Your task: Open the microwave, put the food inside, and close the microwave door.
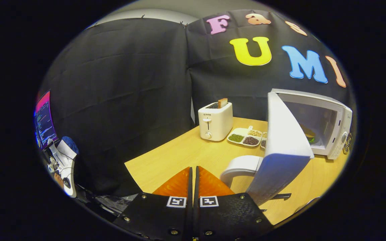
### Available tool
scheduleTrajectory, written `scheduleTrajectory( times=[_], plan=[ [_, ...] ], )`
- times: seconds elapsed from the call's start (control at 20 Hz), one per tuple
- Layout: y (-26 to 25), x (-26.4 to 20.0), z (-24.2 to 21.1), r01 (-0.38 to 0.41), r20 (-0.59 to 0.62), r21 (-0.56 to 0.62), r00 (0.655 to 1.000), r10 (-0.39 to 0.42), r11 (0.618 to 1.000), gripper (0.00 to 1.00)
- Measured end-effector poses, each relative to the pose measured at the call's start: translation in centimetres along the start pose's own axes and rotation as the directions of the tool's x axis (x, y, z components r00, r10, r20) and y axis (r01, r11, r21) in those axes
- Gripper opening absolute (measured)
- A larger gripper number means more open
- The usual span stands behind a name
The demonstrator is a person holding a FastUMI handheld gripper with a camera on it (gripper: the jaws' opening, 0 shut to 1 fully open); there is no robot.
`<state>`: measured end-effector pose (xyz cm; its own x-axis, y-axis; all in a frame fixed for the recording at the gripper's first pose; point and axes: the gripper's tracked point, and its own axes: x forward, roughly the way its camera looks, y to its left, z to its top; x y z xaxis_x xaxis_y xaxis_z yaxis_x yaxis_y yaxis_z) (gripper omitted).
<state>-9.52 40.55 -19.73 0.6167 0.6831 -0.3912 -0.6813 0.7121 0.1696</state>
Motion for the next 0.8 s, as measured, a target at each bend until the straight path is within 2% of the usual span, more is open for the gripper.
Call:
scheduleTrajectory(
  times=[0.35,0.8],
  plan=[
    [-3.7,-3.0,-0.6,0.039,-0.026,0.007,0.999,-0.039,0.999,0.01],
    [-11.9,-6.9,-0.5,0.173,-0.028,0.042,0.985,-0.172,0.984,0.01]
  ],
)
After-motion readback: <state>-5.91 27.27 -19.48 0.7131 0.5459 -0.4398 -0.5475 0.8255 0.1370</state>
